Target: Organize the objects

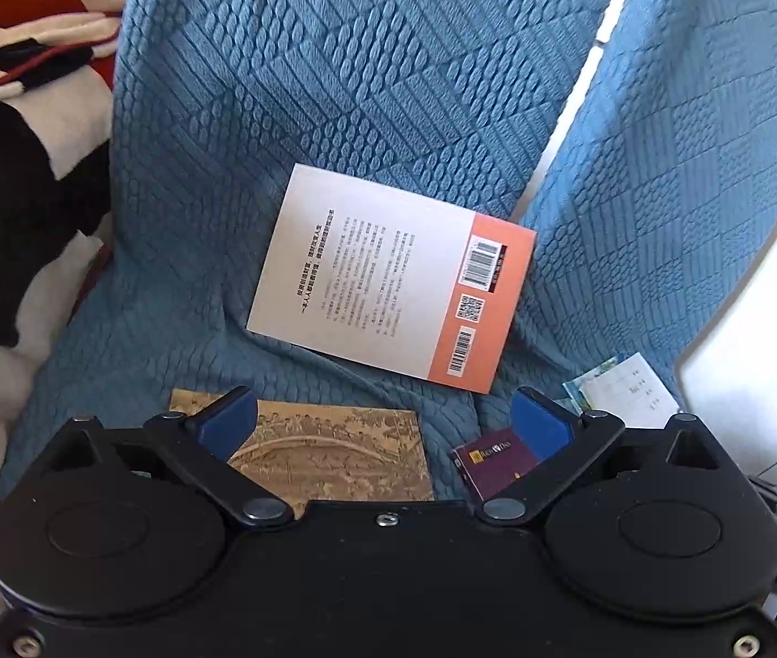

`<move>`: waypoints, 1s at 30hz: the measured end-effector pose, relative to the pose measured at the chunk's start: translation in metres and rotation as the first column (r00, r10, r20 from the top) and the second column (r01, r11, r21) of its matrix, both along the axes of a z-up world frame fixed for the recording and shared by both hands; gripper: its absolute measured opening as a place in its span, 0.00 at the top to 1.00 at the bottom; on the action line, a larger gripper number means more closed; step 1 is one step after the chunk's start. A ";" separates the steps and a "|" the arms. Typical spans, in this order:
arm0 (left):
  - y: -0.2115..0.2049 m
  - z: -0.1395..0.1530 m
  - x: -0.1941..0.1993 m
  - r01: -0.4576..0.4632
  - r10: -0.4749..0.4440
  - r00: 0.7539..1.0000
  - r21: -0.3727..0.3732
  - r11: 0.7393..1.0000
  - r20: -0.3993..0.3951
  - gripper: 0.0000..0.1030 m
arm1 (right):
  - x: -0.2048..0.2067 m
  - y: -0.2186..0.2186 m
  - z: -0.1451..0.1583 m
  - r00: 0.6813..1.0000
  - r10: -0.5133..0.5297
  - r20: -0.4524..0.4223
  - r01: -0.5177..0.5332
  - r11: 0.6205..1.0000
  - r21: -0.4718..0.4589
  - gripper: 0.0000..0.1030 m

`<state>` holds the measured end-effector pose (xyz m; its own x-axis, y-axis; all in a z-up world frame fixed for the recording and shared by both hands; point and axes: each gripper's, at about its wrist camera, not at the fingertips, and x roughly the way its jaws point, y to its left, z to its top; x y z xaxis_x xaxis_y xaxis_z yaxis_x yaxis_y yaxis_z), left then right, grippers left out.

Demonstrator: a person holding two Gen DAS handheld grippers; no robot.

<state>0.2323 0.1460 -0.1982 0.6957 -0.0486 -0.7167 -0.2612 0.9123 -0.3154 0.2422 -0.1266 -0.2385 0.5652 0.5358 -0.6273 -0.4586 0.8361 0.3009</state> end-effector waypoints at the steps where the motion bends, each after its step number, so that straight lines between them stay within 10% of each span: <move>1: 0.001 -0.002 0.006 0.009 -0.009 1.000 -0.005 1.000 -0.003 0.04 | 0.003 0.002 -0.003 1.000 0.007 -0.011 -0.007 1.000 0.002 0.29; 30: 0.040 -0.070 0.128 -0.034 0.016 0.995 -0.198 0.980 -0.094 0.26 | 0.129 0.064 -0.063 0.987 0.159 0.031 -0.159 0.987 -0.015 0.33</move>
